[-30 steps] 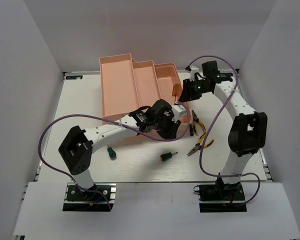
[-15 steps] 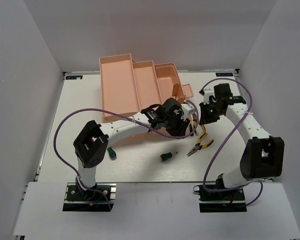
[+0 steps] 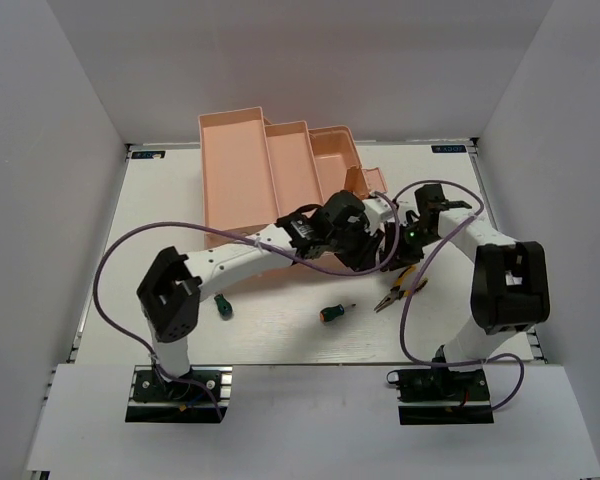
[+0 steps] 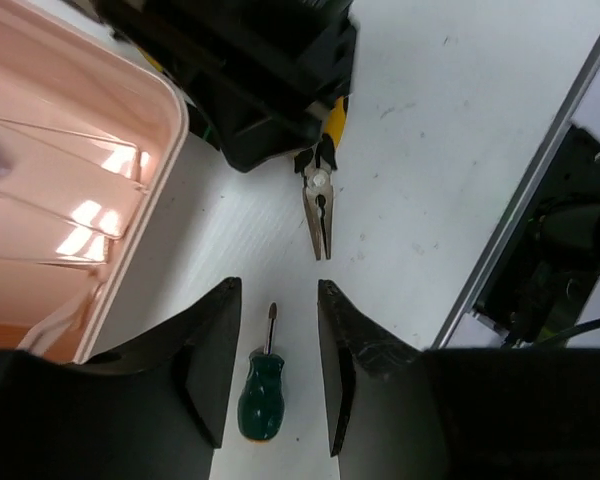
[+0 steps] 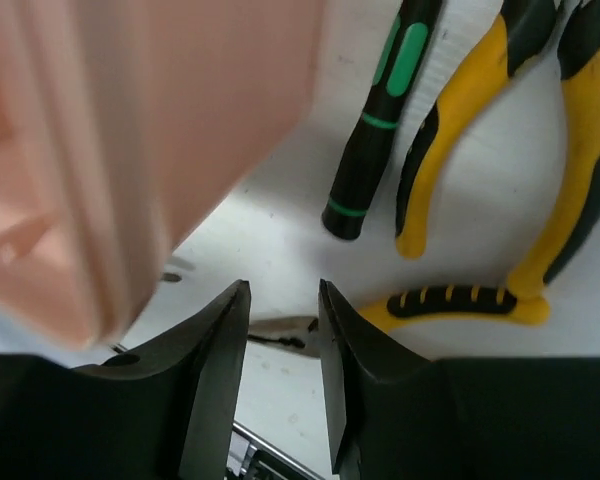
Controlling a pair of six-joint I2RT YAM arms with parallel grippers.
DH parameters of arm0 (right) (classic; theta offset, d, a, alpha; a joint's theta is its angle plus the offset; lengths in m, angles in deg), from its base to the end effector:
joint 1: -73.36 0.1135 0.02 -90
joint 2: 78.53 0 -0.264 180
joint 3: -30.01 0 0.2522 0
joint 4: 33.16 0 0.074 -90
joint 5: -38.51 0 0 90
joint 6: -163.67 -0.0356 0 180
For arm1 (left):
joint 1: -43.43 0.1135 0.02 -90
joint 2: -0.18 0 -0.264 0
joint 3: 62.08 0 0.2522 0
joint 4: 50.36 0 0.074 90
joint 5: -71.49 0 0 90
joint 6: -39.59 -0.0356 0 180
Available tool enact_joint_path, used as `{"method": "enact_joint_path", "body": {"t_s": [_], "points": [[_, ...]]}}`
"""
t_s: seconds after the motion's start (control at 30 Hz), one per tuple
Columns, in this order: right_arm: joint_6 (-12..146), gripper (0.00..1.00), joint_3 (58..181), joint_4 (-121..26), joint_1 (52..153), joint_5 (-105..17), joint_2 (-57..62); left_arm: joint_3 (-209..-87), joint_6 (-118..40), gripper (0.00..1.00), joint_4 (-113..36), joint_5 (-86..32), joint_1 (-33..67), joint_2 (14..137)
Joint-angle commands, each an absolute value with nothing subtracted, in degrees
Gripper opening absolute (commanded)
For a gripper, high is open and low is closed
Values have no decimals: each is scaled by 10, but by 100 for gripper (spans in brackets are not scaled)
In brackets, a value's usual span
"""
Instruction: Sort the tools into containers
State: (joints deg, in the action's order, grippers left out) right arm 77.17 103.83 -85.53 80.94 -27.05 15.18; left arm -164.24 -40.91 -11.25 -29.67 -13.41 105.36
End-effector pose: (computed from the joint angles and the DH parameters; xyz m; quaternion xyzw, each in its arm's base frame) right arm 0.3020 0.0551 0.1898 -0.1257 0.9580 0.2144 0.1432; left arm 0.2249 -0.3568 0.2819 0.4013 0.8173 -0.2953 0.2894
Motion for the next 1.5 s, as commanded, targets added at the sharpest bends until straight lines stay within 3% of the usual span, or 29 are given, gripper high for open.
{"method": "enact_joint_path", "body": {"t_s": [0.0,0.77,1.27,1.47], "points": [[741,40,1046,-821,811,-261,177,-1632,-397,47,-108,-258,-136,974],[613,42,1020,-689,822,-397,235,-1558,-374,48,-72,-219,-136,906],[599,19,993,-690,835,-540,218,-1499,-380,48,-22,-195,-147,889],[643,24,997,-715,833,-581,202,-1482,-385,48,-11,-183,-152,872]]}}
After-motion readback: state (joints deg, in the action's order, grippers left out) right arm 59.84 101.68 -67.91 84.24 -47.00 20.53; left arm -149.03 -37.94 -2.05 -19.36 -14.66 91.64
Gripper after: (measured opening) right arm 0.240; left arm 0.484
